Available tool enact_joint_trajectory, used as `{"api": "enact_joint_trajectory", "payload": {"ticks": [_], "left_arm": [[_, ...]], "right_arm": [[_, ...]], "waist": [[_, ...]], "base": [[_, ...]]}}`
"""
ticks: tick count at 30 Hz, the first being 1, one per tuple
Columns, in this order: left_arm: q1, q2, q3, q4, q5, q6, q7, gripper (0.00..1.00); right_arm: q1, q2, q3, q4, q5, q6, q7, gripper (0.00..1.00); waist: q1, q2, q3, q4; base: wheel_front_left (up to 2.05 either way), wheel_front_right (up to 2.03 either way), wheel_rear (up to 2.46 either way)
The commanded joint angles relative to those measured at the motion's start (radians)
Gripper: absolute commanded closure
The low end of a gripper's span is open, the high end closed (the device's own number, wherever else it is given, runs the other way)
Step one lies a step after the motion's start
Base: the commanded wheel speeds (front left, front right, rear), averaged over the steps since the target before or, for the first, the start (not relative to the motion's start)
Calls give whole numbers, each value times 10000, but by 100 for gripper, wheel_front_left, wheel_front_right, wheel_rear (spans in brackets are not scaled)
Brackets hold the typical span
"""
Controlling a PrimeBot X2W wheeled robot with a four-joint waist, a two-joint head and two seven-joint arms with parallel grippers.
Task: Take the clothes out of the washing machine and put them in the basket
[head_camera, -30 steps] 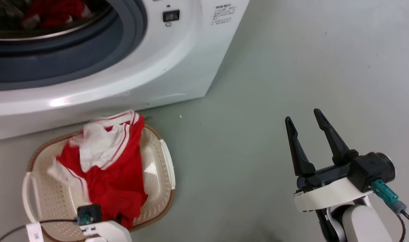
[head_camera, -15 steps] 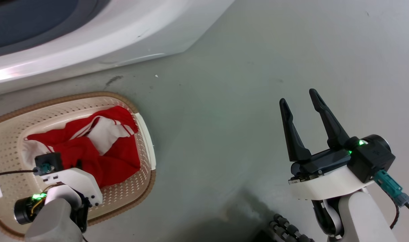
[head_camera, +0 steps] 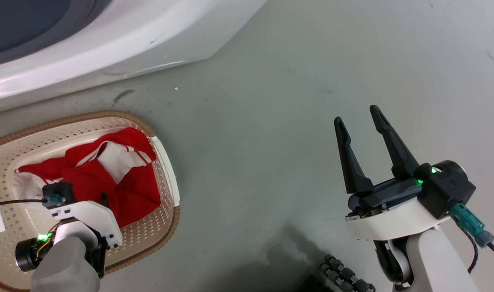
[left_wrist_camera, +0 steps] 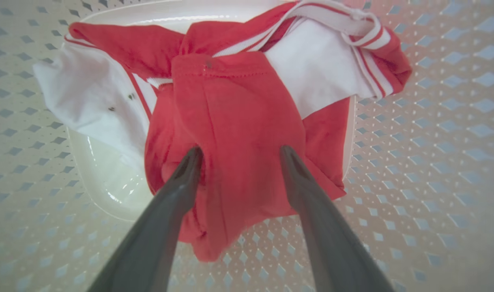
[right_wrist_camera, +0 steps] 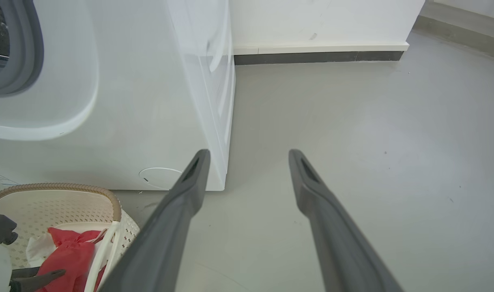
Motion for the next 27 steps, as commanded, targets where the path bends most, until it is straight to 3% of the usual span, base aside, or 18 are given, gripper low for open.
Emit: {"api": "enact_joint_trajectory", "payload": {"ticks": [1,7,11,16,27], "left_arm": [[57,-54,-66,45,30,-64,-45,0],[412,-313,11,123,-181,-156,-345,0],[562,-480,8,-249,-83,20,-531,0],[1148,-656,161,-1623,235,352,-549,0],[2678,-1243,884,-4327,995,581,-554,0]], "right_arm": [[-99,17,54,34,-86,-7,-25,0],[78,12,32,204,-252,-8,-25,0],[251,11,-73,295,-392,-8,-24,0],[446,12,-56,498,-644,-7,-24,0],[922,12,-210,713,-867,-8,141,0]], "waist": [[-1,0,-283,106],[-1,0,-1420,497],[-1,0,-2230,805],[-1,0,-3149,1198],[-1,0,-4554,1749]], "base": [[0,0,0],[0,0,0],[0,0,0],[0,0,0],[0,0,0]]}}
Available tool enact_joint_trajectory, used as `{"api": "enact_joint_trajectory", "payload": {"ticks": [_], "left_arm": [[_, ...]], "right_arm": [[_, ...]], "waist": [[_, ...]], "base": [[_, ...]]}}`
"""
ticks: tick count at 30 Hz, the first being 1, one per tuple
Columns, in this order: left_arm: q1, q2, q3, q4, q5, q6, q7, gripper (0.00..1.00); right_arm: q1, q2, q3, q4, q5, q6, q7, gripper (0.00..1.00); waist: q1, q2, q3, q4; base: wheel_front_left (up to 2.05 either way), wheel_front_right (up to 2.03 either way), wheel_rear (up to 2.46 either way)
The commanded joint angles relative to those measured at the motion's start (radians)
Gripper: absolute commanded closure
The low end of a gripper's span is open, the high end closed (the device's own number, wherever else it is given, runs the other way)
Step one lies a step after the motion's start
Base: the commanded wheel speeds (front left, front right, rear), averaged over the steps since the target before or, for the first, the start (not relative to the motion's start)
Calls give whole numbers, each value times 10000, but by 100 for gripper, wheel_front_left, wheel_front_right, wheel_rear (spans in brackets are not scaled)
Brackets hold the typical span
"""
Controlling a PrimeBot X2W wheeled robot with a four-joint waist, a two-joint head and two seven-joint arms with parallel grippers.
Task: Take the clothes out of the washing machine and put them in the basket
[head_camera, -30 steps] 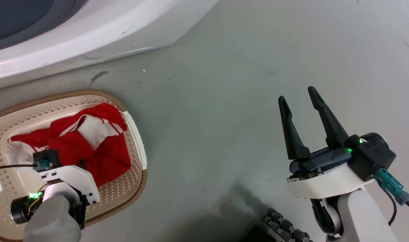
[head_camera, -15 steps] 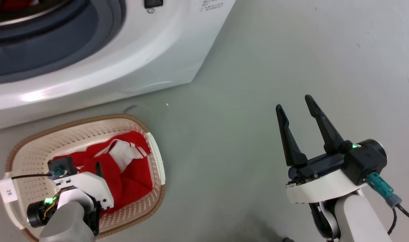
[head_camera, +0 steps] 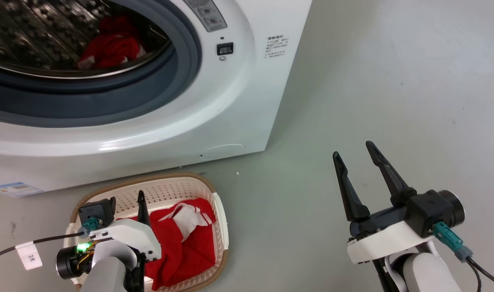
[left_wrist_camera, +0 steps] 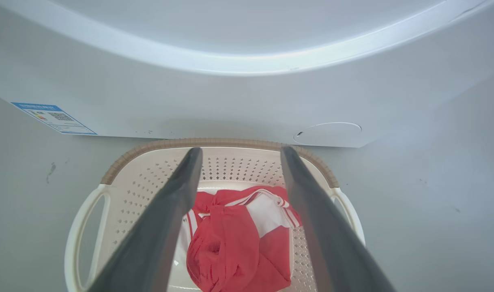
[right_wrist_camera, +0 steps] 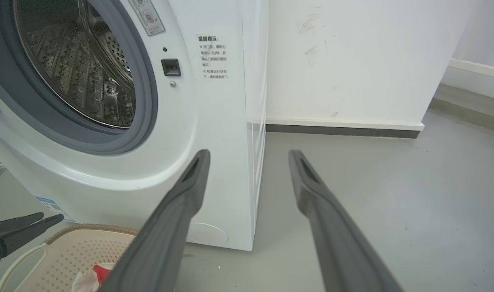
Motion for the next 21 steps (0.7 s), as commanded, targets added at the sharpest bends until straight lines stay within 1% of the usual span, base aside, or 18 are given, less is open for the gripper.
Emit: {"api": "enact_joint_trajectory", "payload": {"ticks": [1,6,13,17,21], "left_arm": [[147,-28,34,-94,60,25,-23,0],[560,-203,349,-1484,574,0,-24,0],[346,-217,664,-3010,1191,-91,-24,0],[-165,-157,723,-3080,1230,-356,-24,0],[-1032,129,612,-2238,1306,-653,64,0]], "right_arm": [[97,8,-38,-46,-15,-8,3,0],[364,8,-185,-186,-83,-8,144,0],[565,8,-172,-277,-41,-8,298,0],[667,8,-168,-346,61,-7,319,0],[627,8,-44,-366,139,-7,374,0]], "waist": [[2,0,-316,255],[2,0,-616,459],[2,0,-1066,500],[2,0,-1248,437],[2,0,-1288,255]], "base": [[0,0,0],[0,0,0],[0,0,0],[0,0,0],[0,0,0]]}}
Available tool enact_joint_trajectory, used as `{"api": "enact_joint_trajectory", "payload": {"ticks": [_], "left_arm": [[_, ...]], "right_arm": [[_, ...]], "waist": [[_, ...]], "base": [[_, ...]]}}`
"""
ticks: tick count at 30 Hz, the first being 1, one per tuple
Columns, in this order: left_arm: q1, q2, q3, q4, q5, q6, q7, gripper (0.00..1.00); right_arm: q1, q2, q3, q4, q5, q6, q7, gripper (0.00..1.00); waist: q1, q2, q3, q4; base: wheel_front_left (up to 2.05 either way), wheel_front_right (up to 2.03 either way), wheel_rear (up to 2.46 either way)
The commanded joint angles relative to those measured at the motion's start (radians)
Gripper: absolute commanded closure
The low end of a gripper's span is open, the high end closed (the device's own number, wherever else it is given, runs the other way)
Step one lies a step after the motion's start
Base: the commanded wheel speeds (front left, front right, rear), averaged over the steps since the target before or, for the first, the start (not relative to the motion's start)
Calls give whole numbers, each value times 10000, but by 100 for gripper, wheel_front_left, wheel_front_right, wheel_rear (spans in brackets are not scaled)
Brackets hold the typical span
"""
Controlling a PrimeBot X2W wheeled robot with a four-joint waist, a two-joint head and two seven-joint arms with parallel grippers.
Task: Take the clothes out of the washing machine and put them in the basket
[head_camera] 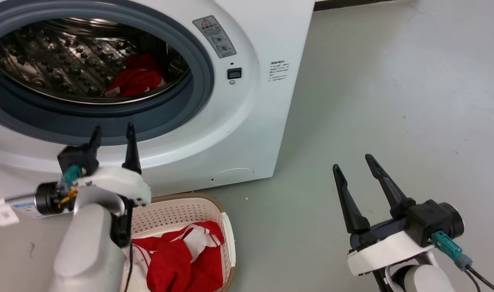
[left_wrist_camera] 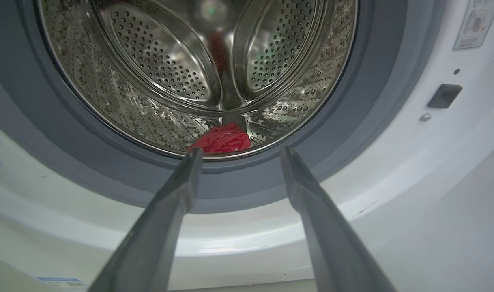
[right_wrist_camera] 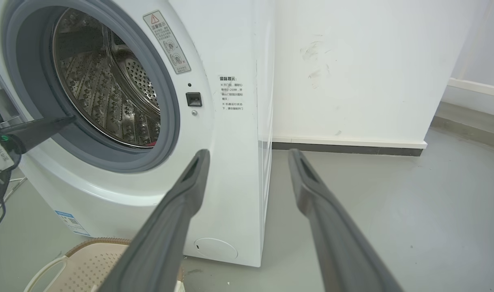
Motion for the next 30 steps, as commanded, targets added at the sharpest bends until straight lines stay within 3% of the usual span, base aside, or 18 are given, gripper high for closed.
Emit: {"api": "enact_joint_trajectory", "payload": {"ticks": [1,6,16,30], "left_arm": [[-235,91,-14,202,56,-48,57,0],[-1391,552,-2,1860,-24,-273,455,0],[-3787,1474,19,4526,-38,-249,1170,0],[-6750,2502,-610,5969,496,-145,2006,0]], "right_arm": [[17,10,24,-40,59,-7,12,0],[-91,10,172,-18,188,-7,-77,0],[-324,15,590,6,379,-7,-283,0],[-935,16,2046,-665,317,-7,-458,0]], "waist": [[2,0,11,-99],[2,0,99,-531],[2,0,829,-1328],[2,0,2432,-1876]], "base": [[0,0,0],[0,0,0],[0,0,0],[0,0,0]]}}
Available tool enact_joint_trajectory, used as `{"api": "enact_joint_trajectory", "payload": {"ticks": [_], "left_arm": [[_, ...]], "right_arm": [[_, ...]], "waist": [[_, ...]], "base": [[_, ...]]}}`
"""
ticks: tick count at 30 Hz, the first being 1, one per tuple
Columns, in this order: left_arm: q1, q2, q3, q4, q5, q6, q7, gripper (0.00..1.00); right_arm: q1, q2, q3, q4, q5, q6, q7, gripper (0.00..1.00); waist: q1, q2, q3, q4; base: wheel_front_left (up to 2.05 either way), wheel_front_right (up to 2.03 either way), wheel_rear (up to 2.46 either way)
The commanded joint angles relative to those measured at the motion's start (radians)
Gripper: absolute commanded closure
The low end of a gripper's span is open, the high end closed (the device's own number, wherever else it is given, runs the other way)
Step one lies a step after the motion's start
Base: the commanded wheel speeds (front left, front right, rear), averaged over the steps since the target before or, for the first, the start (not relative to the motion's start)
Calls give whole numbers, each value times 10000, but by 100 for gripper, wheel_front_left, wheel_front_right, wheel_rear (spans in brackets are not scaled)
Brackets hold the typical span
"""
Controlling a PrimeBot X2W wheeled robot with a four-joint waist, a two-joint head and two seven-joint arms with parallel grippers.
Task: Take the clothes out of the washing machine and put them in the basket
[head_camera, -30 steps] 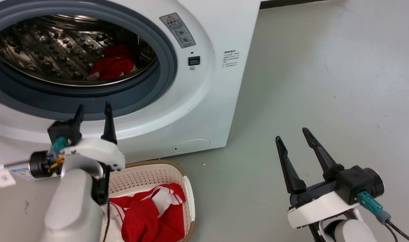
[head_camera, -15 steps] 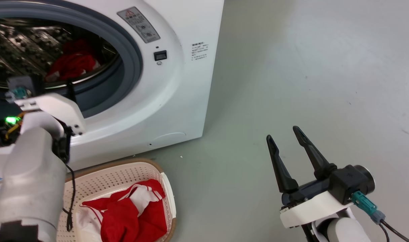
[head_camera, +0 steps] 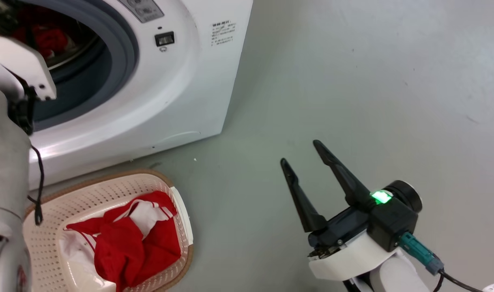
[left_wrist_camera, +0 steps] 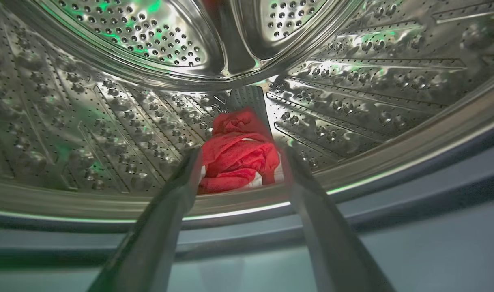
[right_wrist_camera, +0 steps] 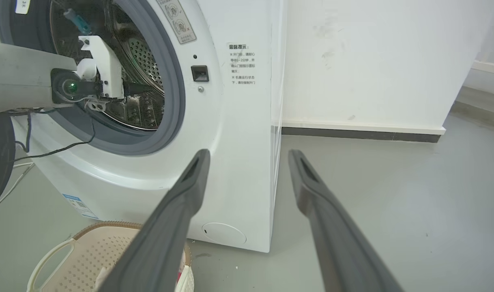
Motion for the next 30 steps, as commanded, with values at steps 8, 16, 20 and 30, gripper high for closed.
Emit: {"api": "enact_joint_trajectory", "payload": {"ticks": [8,16,20,30], "left_arm": [[-1733,664,-589,219,531,-31,483,0],[-2713,1211,-952,358,771,-116,1313,0],[-3029,1428,-1048,399,808,-164,1723,0],[-3695,1821,-1231,558,787,-141,3284,0]], "right_arm": [[-472,21,686,-385,122,-7,-106,0],[-508,24,1083,-579,419,-7,-145,0],[-444,21,1146,-626,506,-7,-144,0],[-160,22,1434,-921,758,-7,-144,0]], "waist": [[-1,-1,1527,-381],[-1,-1,2476,-830],[-1,-1,2742,-1025],[-1,-1,3266,-1495]], "base": [[0,0,0],[0,0,0],[0,0,0],[0,0,0]]}}
